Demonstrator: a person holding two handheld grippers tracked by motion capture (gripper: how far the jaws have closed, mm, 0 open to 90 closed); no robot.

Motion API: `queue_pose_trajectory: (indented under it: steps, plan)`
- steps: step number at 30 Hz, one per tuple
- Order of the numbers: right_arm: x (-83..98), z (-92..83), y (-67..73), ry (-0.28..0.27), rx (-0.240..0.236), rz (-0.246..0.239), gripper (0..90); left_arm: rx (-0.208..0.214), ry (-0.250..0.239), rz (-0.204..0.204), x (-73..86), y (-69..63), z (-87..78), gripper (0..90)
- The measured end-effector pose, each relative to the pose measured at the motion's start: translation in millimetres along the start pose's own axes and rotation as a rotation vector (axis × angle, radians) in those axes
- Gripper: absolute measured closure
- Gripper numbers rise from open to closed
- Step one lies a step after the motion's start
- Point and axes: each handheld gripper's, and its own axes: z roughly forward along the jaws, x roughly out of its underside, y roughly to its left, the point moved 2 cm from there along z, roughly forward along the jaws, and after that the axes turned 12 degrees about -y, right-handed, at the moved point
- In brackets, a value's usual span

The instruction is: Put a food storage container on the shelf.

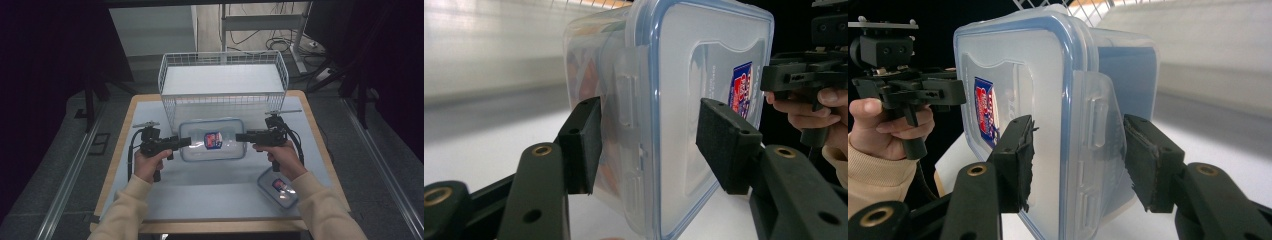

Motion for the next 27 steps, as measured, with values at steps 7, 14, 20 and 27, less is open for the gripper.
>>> queue_pose_trajectory:
  steps: [7, 14, 20, 27]
  plan:
    - [-26.5, -14.2, 9.9, -0.054, -0.004, -0.042, 48.4, 0.014, -0.027, 0.047, -30.1, -17.2, 1.8, 45.7]
    - [-47.3, -23.4, 15.3, -0.098, -0.008, -0.055, 50.0, 0.026, -0.050, 0.060, -50.8, -24.8, 5.6, 45.6]
    - [-66.5, -28.3, 18.6, -0.131, -0.007, -0.059, 50.0, 0.036, -0.069, 0.081, -73.8, -33.0, 8.4, 45.6]
    - [-104.6, -37.6, 26.9, -0.178, -0.006, -0.092, 49.9, 0.052, -0.089, 0.122, -116.3, -45.9, 15.0, 45.7]
